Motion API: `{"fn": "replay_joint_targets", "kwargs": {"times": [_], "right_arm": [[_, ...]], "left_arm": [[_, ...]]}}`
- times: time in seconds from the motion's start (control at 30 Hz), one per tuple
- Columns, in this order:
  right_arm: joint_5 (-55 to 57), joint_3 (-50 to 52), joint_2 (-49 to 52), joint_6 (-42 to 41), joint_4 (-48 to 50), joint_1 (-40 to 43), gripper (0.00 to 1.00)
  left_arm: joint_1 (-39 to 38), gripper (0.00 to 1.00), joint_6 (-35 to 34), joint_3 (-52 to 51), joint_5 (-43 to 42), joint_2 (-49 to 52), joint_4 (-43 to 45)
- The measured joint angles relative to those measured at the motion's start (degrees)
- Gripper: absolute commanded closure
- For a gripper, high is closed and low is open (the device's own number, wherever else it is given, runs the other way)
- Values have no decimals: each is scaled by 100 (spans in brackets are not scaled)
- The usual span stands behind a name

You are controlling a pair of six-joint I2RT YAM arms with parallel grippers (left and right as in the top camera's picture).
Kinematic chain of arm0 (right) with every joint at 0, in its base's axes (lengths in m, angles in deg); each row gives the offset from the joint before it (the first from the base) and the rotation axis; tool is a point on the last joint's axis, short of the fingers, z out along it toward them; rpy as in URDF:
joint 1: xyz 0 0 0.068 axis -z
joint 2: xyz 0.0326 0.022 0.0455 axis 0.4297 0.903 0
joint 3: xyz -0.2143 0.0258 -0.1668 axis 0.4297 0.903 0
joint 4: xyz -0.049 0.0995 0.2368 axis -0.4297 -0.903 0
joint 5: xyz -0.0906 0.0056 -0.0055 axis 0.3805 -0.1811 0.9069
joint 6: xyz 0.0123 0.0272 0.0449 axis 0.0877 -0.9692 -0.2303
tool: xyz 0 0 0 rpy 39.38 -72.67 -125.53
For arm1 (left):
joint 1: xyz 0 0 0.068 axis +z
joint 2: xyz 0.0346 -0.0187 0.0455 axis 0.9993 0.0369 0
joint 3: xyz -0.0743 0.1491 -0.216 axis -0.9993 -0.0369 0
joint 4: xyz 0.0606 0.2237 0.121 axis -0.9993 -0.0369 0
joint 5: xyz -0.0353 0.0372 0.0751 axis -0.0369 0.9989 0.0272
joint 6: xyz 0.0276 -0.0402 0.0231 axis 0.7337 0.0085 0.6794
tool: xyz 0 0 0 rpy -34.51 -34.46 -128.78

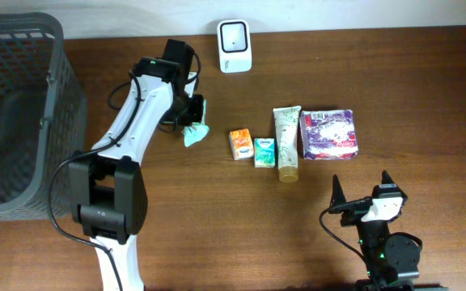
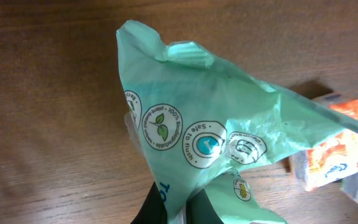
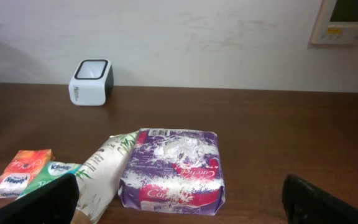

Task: Scan the item barcode

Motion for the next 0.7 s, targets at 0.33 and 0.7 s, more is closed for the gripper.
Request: {"fn": "replay_joint_targets", "kwargs": {"times": [0.33,0.7], "right_arm": [[0,0,0,-2,2,0,1],[0,0,-2,0,2,0,1]], "left_arm": [[-623,32,-170,-518,651,2,195],[31,13,-175,3528,-177,52,-2402]]}}
